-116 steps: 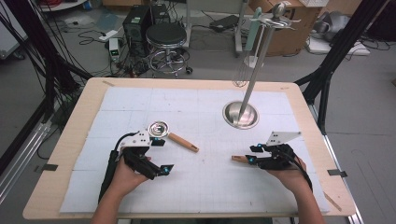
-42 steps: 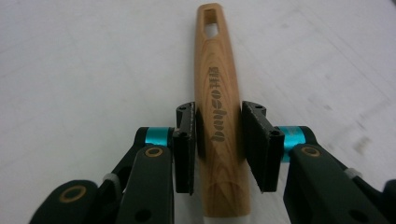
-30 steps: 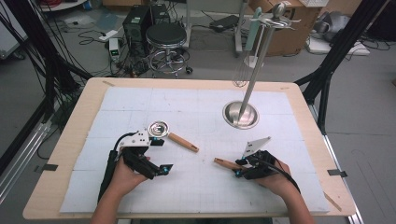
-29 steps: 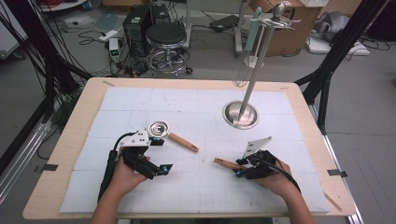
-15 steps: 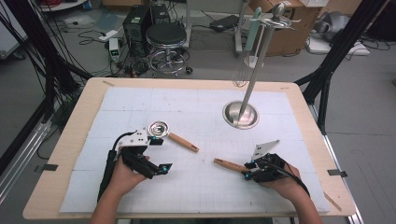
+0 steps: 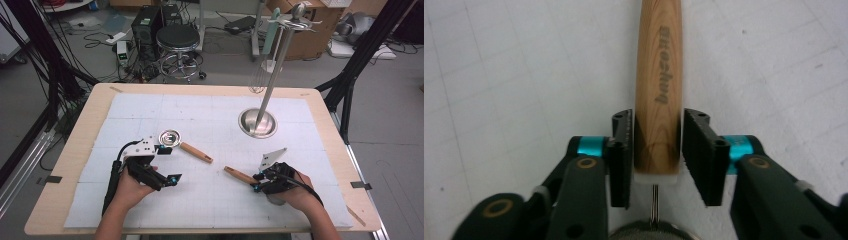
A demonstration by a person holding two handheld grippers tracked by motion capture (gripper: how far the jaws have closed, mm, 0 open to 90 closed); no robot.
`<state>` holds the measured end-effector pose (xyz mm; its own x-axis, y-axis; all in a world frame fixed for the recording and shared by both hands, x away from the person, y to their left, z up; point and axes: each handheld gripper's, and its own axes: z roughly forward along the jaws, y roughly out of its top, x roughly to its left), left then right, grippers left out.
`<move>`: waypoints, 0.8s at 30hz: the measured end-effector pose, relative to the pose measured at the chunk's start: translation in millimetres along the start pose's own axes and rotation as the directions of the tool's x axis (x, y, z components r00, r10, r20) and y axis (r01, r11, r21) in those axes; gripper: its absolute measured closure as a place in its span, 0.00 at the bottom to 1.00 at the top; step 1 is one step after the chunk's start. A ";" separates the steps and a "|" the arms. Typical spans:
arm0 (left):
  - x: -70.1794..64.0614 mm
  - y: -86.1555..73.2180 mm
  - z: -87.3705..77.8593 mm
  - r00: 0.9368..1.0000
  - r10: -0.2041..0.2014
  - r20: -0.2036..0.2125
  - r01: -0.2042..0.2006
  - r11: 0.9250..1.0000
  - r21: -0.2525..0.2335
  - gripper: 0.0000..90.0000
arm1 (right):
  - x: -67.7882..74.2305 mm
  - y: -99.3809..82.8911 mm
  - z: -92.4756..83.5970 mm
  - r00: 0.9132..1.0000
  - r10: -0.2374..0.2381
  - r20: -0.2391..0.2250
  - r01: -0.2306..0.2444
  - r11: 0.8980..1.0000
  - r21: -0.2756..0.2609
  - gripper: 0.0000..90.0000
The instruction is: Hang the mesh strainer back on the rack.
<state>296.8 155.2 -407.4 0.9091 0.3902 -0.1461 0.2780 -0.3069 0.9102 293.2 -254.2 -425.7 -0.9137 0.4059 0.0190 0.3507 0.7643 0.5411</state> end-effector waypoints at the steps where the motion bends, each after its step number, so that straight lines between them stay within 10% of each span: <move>1: -0.1 0.0 -0.8 1.000 0.000 -0.001 0.000 1.000 -0.001 0.02 | -0.3 1.0 0.1 1.000 0.000 0.002 0.000 1.000 -0.012 0.67; 24: 0.1 -0.7 0.2 1.000 -0.003 -0.001 0.003 1.000 0.009 0.02 | -2.1 8.6 -8.5 1.000 0.002 0.005 -0.002 0.997 0.071 0.62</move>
<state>296.8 155.3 -408.2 0.9082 0.3915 -0.1482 0.2830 -0.3133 0.9065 296.5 -252.7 -413.9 -0.9121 0.4097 0.0155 0.3663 0.7973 0.4797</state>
